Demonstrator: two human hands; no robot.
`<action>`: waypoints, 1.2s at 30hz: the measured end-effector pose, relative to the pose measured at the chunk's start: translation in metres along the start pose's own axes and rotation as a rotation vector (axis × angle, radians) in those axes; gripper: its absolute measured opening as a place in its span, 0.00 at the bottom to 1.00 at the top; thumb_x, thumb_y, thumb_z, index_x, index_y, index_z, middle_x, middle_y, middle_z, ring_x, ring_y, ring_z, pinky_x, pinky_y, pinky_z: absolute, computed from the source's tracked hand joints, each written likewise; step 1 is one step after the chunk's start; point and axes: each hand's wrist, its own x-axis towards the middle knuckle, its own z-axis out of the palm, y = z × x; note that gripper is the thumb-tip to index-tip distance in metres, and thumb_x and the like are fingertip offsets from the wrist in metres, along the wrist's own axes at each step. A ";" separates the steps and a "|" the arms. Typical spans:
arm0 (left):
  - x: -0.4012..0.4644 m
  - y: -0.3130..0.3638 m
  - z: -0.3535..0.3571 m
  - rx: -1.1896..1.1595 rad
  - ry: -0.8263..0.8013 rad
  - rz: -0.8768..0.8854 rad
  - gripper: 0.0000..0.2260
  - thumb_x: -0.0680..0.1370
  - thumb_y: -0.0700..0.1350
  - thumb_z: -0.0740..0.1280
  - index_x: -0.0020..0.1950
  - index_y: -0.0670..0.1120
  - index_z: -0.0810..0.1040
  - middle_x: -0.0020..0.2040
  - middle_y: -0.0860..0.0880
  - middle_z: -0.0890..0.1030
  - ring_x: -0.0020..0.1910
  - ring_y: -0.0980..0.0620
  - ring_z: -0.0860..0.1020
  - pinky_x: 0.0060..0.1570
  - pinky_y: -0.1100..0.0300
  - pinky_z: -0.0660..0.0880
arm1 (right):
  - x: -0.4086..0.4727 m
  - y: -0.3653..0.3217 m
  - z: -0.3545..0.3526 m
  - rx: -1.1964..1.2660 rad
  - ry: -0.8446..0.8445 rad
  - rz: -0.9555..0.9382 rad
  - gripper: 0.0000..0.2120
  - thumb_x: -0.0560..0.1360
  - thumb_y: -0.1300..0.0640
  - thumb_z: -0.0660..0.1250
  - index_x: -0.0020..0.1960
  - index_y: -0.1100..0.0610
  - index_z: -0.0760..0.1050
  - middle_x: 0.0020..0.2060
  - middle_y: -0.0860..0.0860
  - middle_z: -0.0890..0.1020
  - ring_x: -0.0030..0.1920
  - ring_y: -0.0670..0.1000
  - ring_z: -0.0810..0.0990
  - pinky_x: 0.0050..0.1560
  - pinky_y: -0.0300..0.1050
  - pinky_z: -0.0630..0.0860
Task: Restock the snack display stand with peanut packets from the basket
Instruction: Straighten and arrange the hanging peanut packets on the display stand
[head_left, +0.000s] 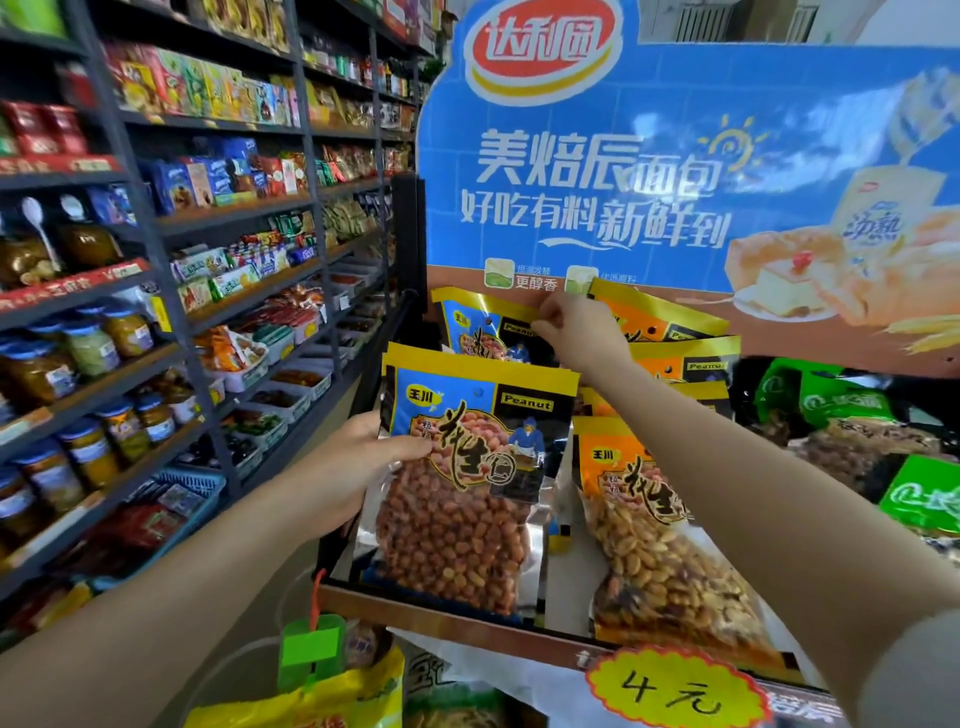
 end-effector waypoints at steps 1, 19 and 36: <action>-0.001 0.000 0.000 0.011 0.003 0.006 0.08 0.77 0.38 0.64 0.49 0.49 0.80 0.43 0.57 0.85 0.50 0.56 0.79 0.48 0.62 0.71 | 0.000 -0.001 0.003 -0.161 0.008 -0.079 0.15 0.77 0.53 0.62 0.62 0.57 0.70 0.56 0.58 0.79 0.52 0.60 0.80 0.44 0.51 0.78; -0.018 -0.004 0.005 -0.024 0.113 0.120 0.08 0.75 0.34 0.64 0.49 0.43 0.80 0.39 0.58 0.85 0.39 0.63 0.82 0.34 0.74 0.75 | 0.056 -0.062 -0.001 -0.472 -0.539 -0.865 0.14 0.75 0.56 0.66 0.60 0.56 0.77 0.57 0.53 0.79 0.61 0.55 0.71 0.58 0.46 0.64; -0.029 -0.003 -0.014 -0.020 0.057 0.442 0.21 0.73 0.31 0.67 0.59 0.53 0.72 0.51 0.55 0.83 0.51 0.57 0.80 0.49 0.65 0.77 | 0.013 -0.085 -0.079 -0.340 -0.445 -0.426 0.09 0.71 0.58 0.71 0.50 0.60 0.81 0.37 0.53 0.80 0.37 0.49 0.76 0.41 0.37 0.72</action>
